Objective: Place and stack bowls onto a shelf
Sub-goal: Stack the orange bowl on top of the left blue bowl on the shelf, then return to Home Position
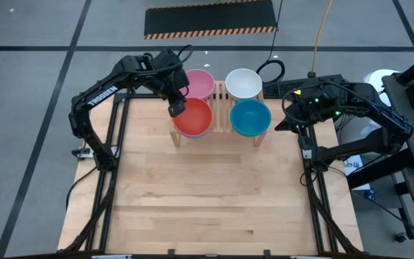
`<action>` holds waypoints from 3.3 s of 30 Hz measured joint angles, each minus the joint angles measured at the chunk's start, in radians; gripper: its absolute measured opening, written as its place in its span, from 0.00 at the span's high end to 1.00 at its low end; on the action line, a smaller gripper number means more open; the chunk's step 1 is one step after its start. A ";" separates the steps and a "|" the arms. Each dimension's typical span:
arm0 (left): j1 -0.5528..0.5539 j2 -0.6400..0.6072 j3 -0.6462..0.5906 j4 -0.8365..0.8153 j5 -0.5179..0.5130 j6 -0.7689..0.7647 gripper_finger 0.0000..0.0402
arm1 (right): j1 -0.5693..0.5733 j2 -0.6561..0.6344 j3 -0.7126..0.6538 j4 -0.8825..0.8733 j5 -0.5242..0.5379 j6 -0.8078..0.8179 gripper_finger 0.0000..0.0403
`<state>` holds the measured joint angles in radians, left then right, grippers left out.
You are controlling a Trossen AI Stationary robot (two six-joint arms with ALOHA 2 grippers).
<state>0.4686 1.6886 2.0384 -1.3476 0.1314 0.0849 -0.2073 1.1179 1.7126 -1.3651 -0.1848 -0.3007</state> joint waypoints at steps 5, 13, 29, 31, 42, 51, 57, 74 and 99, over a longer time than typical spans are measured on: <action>0.000 0.000 0.000 -0.007 0.000 0.000 0.99 | 0.000 0.000 0.000 0.000 0.000 0.000 1.00; 0.000 0.000 0.000 -0.027 0.000 0.008 0.99 | 0.000 0.000 0.000 0.000 0.000 0.000 1.00; 0.008 0.038 -0.002 -0.064 0.000 0.025 0.99 | 0.000 0.000 0.000 0.000 0.000 0.000 1.00; 0.007 0.047 -0.001 -0.067 -0.001 0.026 0.99 | 0.000 0.000 0.000 0.000 0.000 0.000 1.00; 0.028 0.047 -0.002 -0.065 0.000 0.053 0.99 | 0.000 0.000 0.000 0.000 0.000 0.004 1.00; 0.049 0.047 -0.002 -0.065 0.016 0.071 0.99 | 0.000 0.000 0.000 0.000 0.000 0.004 1.00; 0.052 0.049 -0.016 -0.052 0.056 0.082 0.99 | 0.000 0.000 0.000 0.000 0.000 0.004 1.00; 0.034 0.044 -0.035 -0.036 0.053 0.085 0.99 | 0.000 0.000 0.000 0.002 0.000 0.001 1.00; -0.311 -0.183 0.248 -0.224 -0.198 -0.097 0.99 | 0.000 -0.097 0.000 -0.047 0.000 -0.126 1.00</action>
<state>0.1581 1.5054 2.2868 -1.5719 -0.0670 -0.0124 -0.2077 1.0212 1.7126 -1.4121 -0.1848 -0.4270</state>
